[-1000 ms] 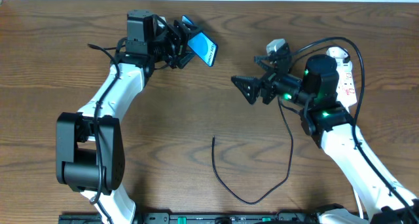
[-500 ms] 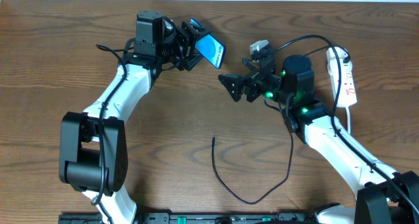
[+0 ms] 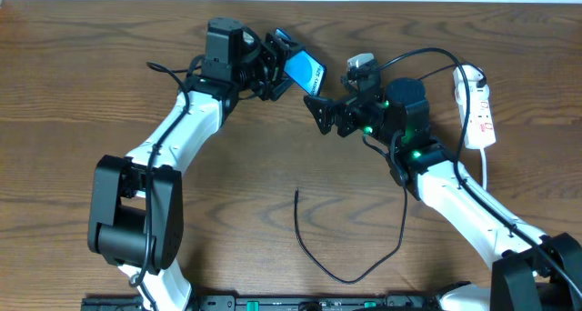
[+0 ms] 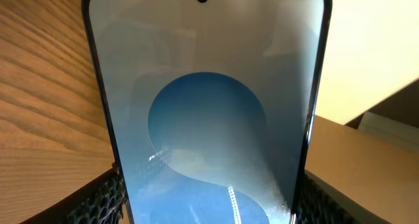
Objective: Plug charger to phone and switch on socket
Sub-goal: 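Raise the right arm and bring the open right gripper toward the phone, then close the right gripper on the phone's edge beside the left gripper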
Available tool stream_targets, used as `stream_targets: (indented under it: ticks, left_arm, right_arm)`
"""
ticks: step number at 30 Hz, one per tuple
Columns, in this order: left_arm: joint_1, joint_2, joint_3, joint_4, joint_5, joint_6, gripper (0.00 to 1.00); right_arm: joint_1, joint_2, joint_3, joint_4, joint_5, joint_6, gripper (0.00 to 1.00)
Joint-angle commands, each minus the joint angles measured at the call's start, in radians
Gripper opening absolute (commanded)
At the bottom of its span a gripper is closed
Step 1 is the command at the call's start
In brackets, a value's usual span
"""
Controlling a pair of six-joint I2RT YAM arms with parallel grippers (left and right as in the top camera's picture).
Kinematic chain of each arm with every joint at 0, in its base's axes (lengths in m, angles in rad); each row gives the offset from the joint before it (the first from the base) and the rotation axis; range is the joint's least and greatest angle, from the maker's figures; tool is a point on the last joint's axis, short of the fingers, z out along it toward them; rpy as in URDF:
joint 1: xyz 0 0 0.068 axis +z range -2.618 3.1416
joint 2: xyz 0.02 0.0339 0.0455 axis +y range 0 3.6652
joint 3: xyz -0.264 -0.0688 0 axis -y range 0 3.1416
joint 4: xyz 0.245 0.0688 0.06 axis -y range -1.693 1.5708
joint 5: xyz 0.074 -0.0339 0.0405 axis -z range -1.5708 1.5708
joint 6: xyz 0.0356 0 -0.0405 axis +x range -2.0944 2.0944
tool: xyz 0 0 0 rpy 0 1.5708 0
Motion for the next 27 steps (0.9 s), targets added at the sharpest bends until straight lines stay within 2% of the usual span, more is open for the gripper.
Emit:
stream_targets:
  ticks: [1, 11, 27]
  left_arm:
    - [-0.007, -0.005, 0.022, 0.013, 0.000, -0.009, 0.07]
    - [-0.035, -0.005, 0.022, 0.013, 0.033, -0.013, 0.07]
    - [-0.092, -0.005, 0.022, 0.079, 0.056, -0.093, 0.07]
  right_arm:
    - [0.006, 0.016, 0.015, 0.005, 0.021, 0.032, 0.97]
    - [0.006, 0.016, 0.015, 0.026, 0.024, 0.034, 0.95]
    - [0.006, 0.016, 0.015, 0.025, 0.073, 0.111, 0.89]
